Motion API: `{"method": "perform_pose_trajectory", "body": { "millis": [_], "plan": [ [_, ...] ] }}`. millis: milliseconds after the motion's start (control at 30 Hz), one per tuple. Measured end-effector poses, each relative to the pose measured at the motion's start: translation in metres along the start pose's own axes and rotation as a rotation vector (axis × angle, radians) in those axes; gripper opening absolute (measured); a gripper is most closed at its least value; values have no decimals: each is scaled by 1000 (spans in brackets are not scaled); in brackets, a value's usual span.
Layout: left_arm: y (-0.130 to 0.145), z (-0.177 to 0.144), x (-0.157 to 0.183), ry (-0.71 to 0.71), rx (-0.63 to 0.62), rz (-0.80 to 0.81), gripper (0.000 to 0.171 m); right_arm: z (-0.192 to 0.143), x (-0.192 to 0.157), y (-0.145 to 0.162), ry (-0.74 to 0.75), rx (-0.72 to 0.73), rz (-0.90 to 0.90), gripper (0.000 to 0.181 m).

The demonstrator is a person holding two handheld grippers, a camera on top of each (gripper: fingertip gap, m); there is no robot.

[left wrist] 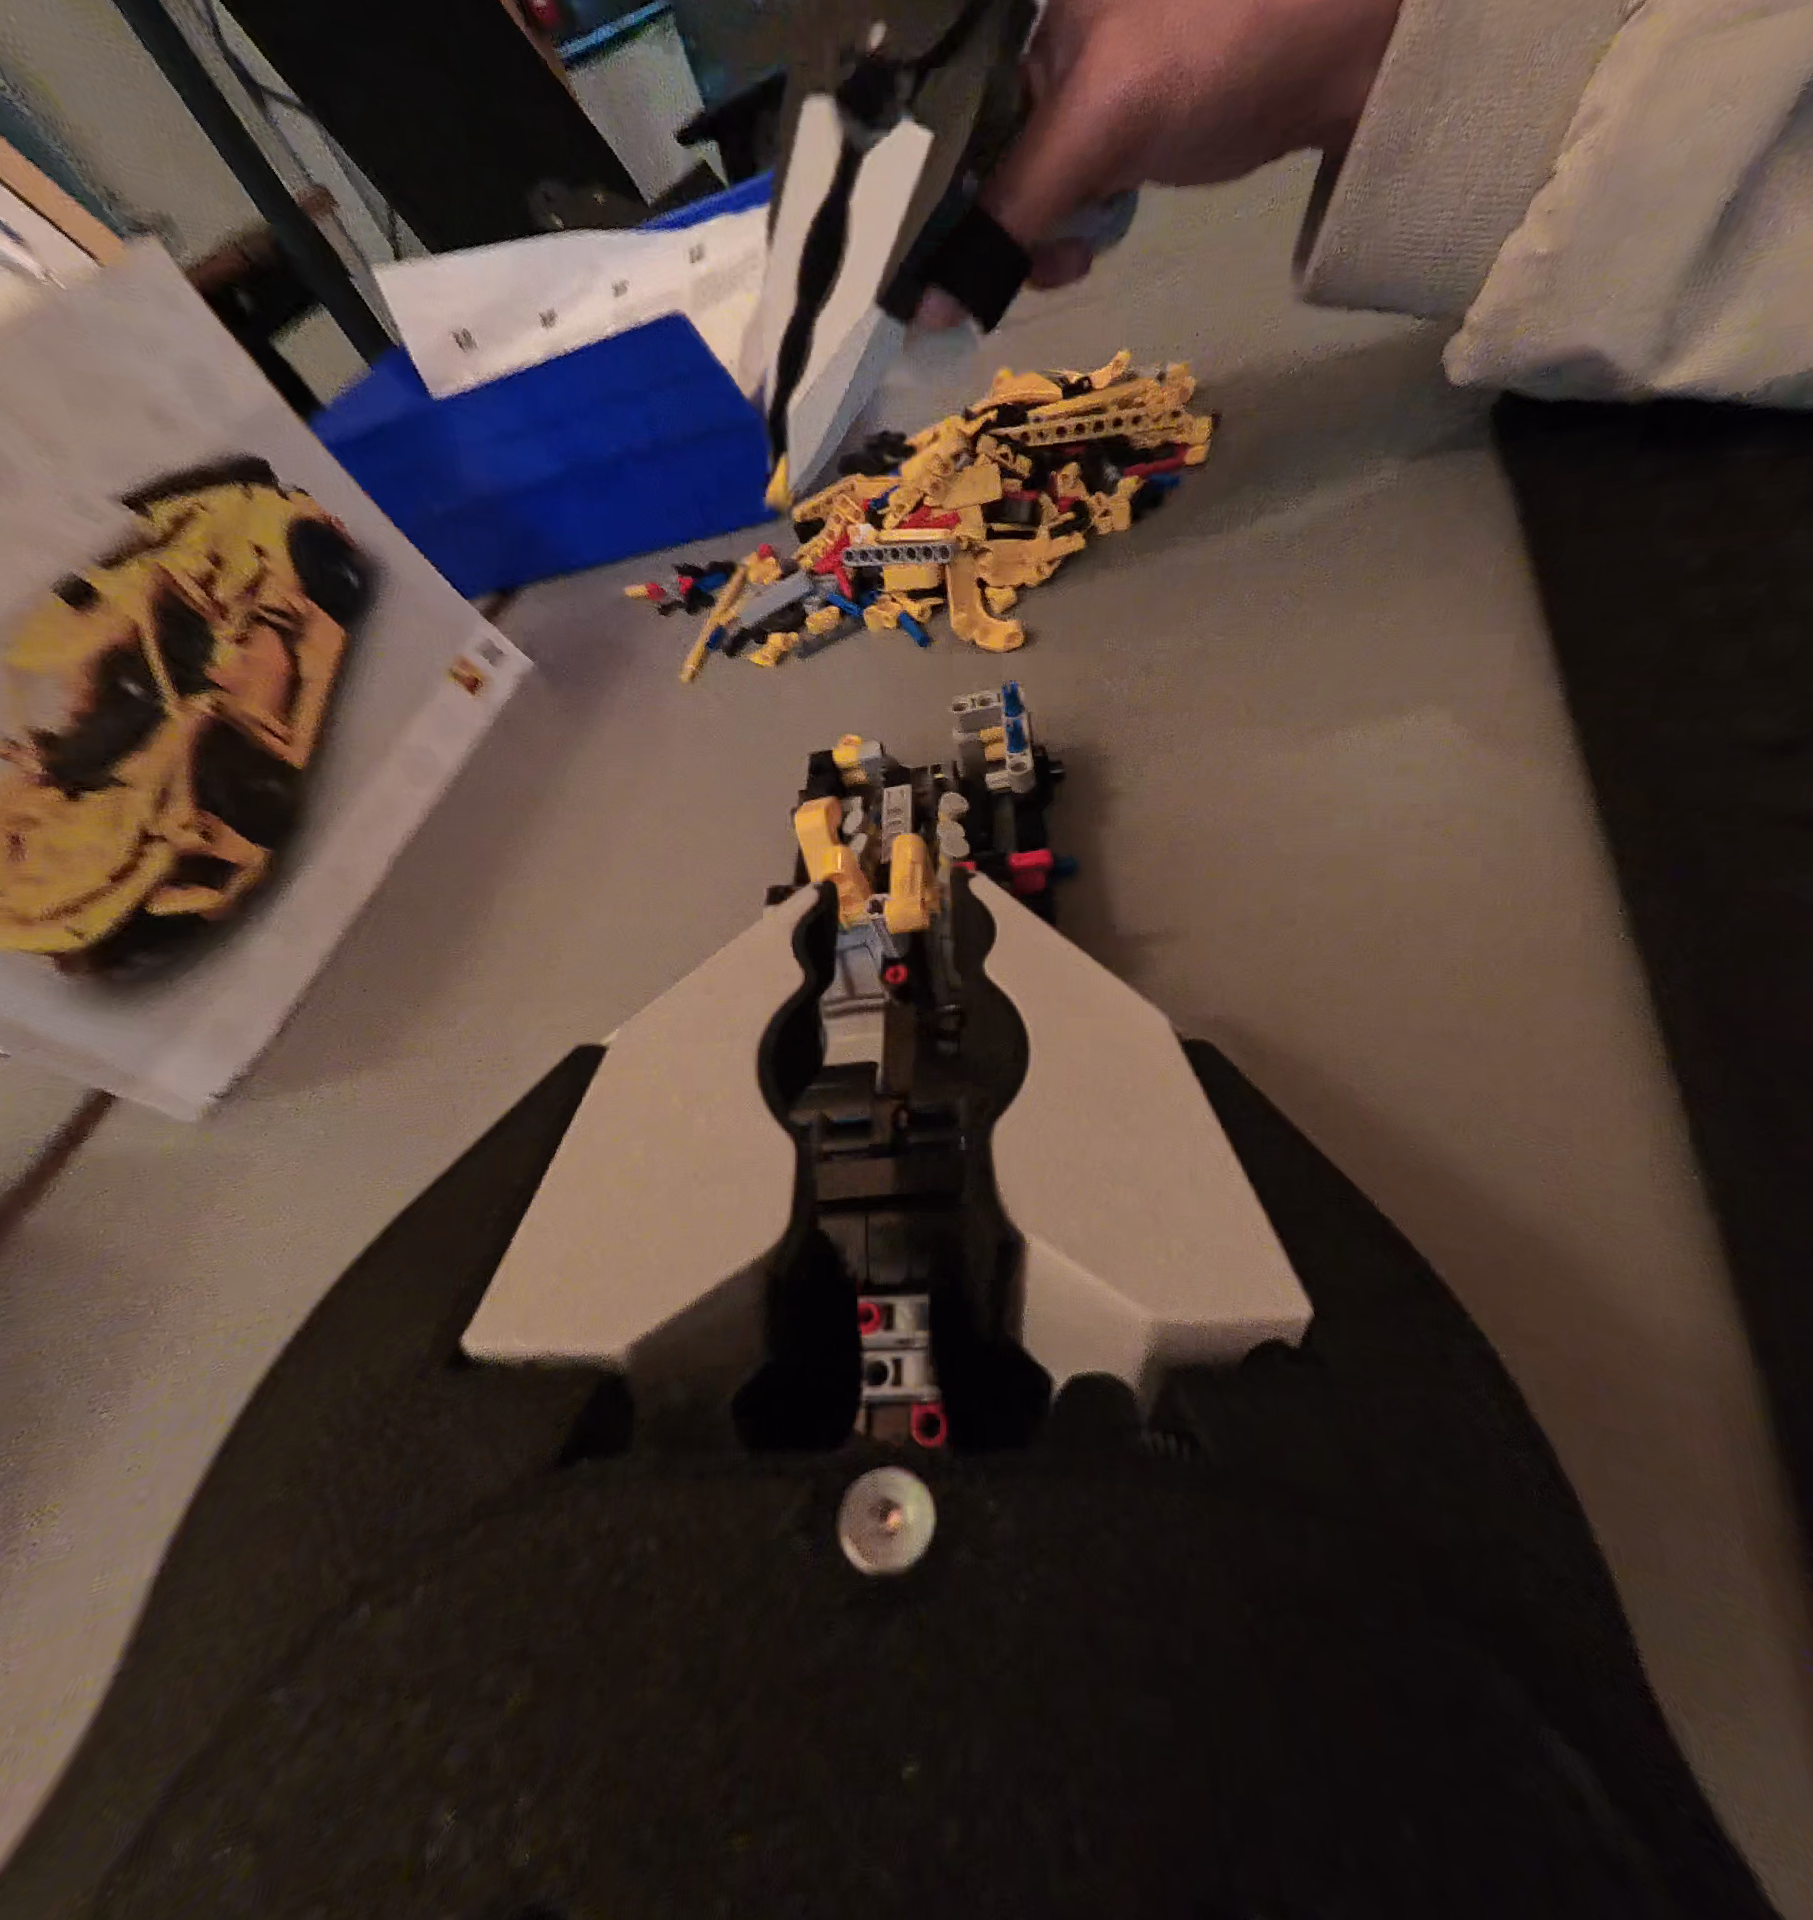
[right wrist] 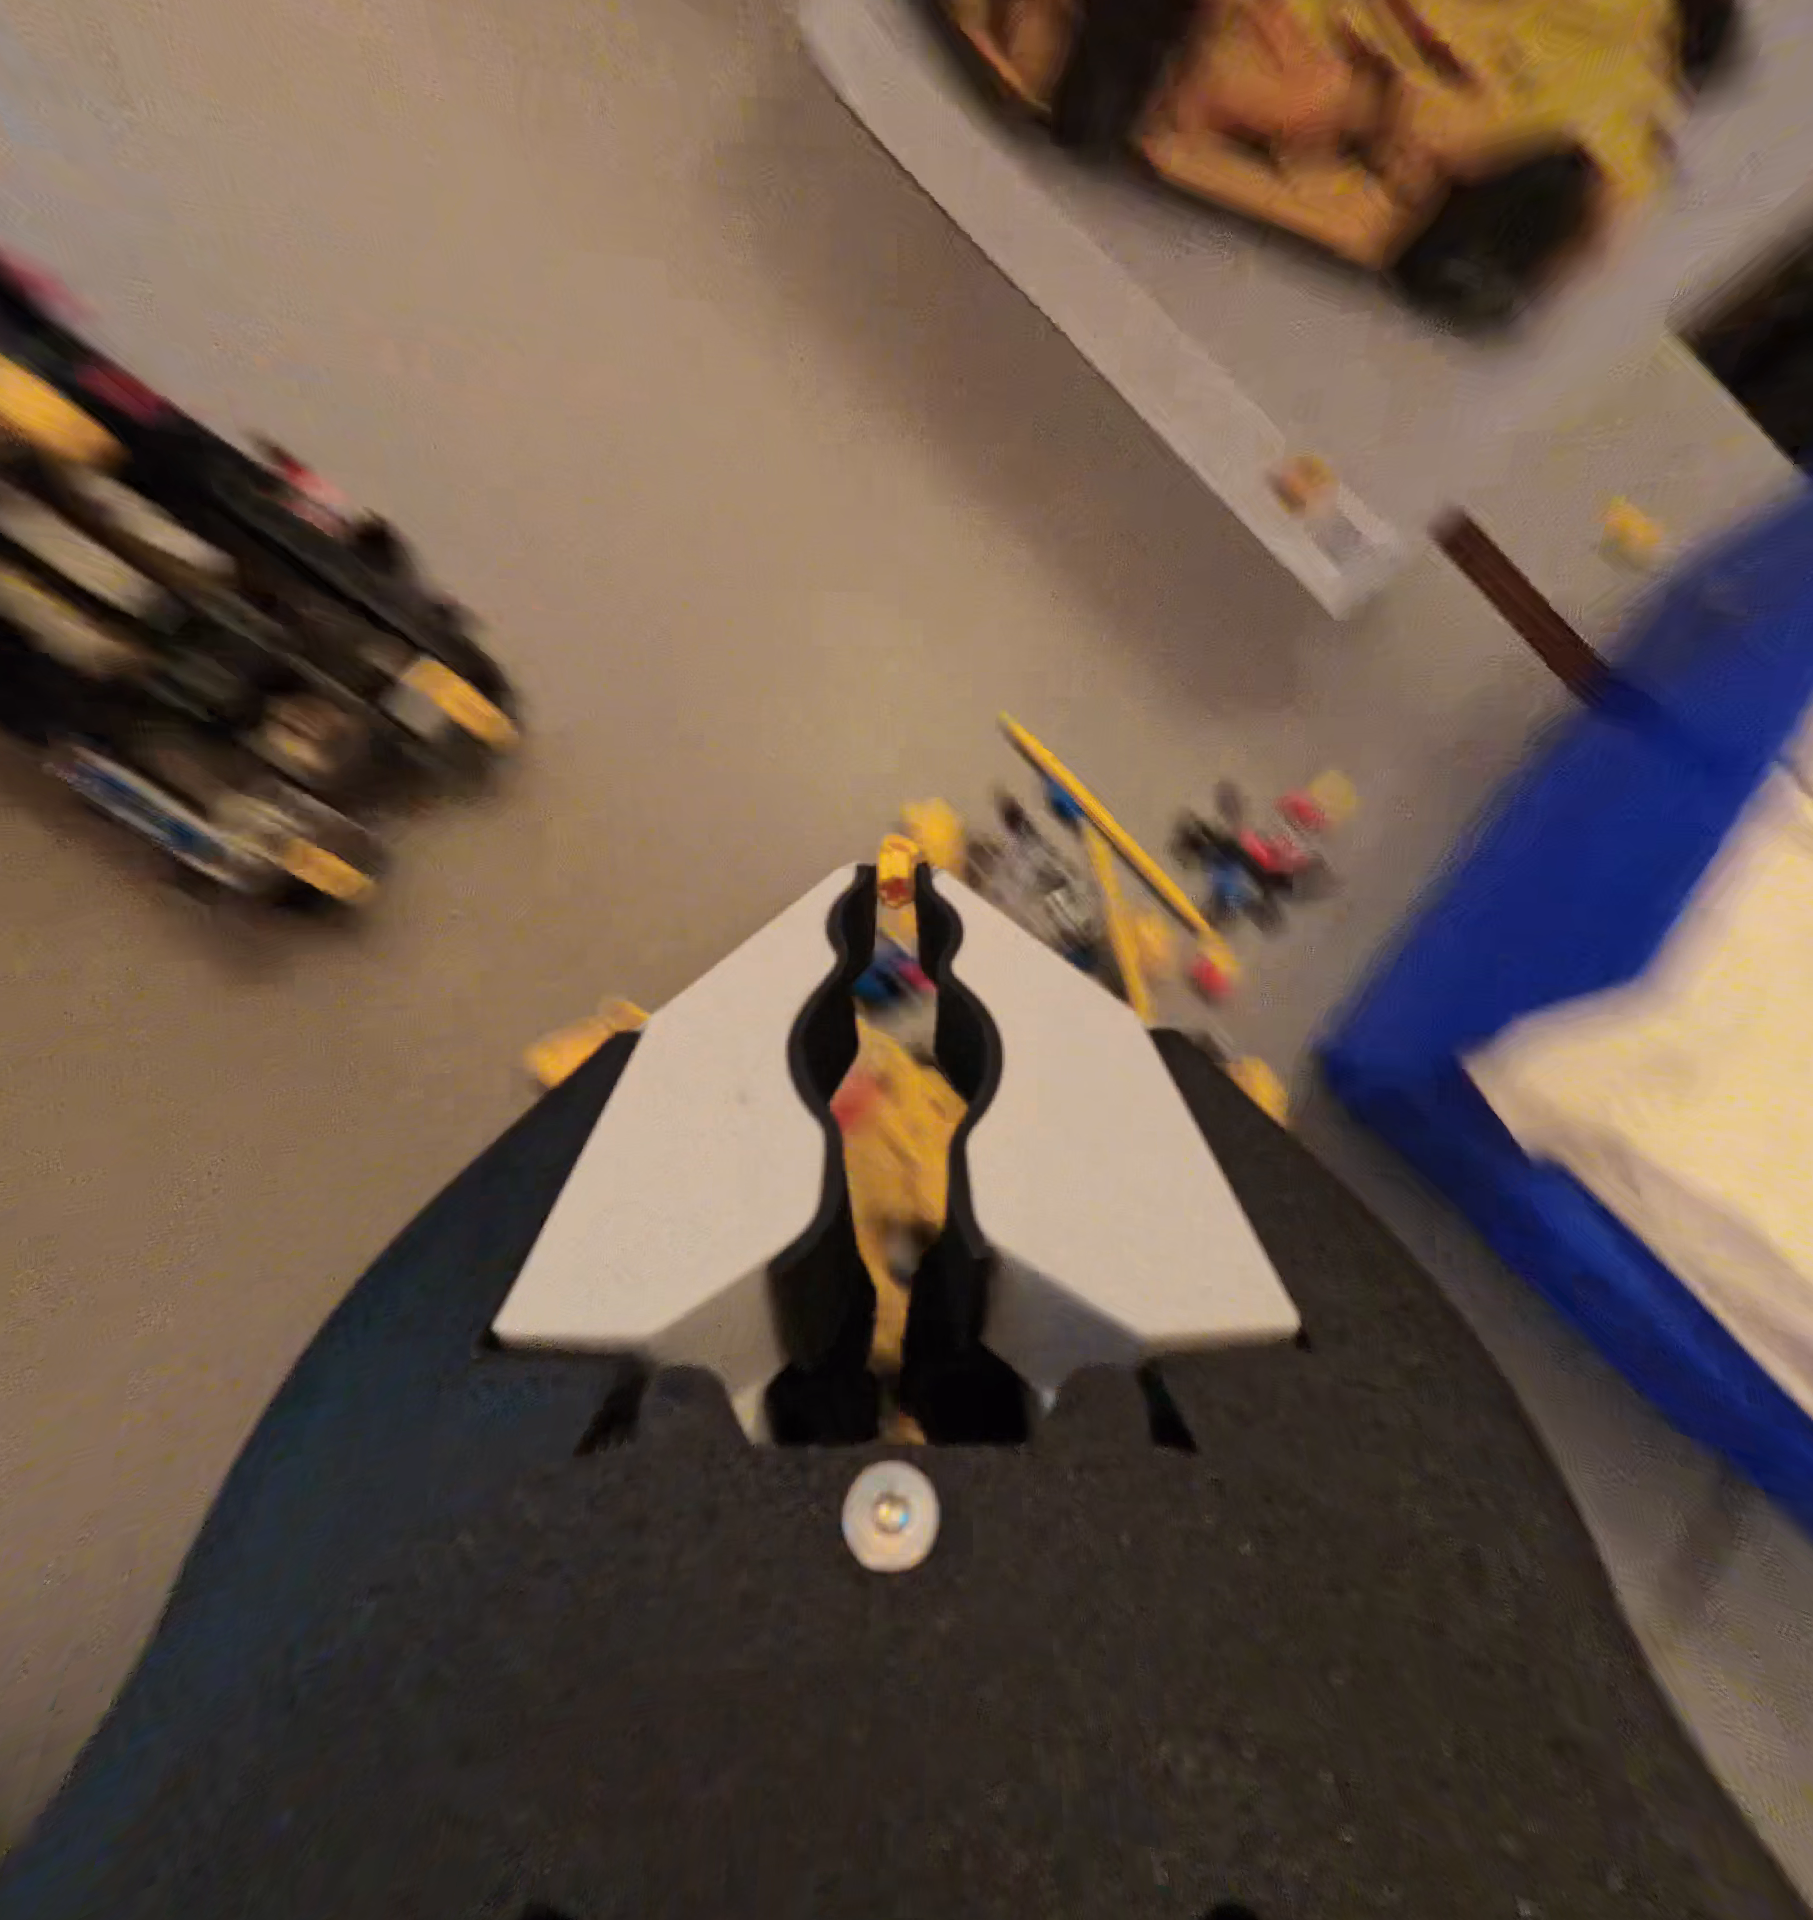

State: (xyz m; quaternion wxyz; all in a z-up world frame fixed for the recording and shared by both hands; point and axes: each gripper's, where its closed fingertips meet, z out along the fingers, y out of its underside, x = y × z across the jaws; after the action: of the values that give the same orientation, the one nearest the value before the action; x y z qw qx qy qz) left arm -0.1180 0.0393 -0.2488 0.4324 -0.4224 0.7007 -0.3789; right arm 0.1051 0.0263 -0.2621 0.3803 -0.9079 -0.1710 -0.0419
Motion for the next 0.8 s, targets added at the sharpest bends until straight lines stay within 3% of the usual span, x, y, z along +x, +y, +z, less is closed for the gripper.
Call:
{"method": "perform_pose_trajectory", "body": {
  "millis": [133,333,400,500,600,700,800],
  "plan": [
    [6,6,-1,15,-28,-25,18,-17,30,55,45,6,60,6],
    [12,14,0,26,-71,-85,12,-21,20,36,15,112,9,18],
    [11,15,0,33,-67,-100,13,-17,-8,5,-90,210,-20,19],
    [11,15,0,35,-64,-99,12,-11,-92,-48,-393,371,-129,22],
    [11,14,2,46,-64,-100,13,0,-168,-68,-632,401,-251,24],
    [11,12,3,58,-50,-121,16,17,-198,-74,-690,373,-314,25],
    [12,13,4,66,-62,-119,17,28,-197,-77,-668,356,-338,17]
  ]
}}
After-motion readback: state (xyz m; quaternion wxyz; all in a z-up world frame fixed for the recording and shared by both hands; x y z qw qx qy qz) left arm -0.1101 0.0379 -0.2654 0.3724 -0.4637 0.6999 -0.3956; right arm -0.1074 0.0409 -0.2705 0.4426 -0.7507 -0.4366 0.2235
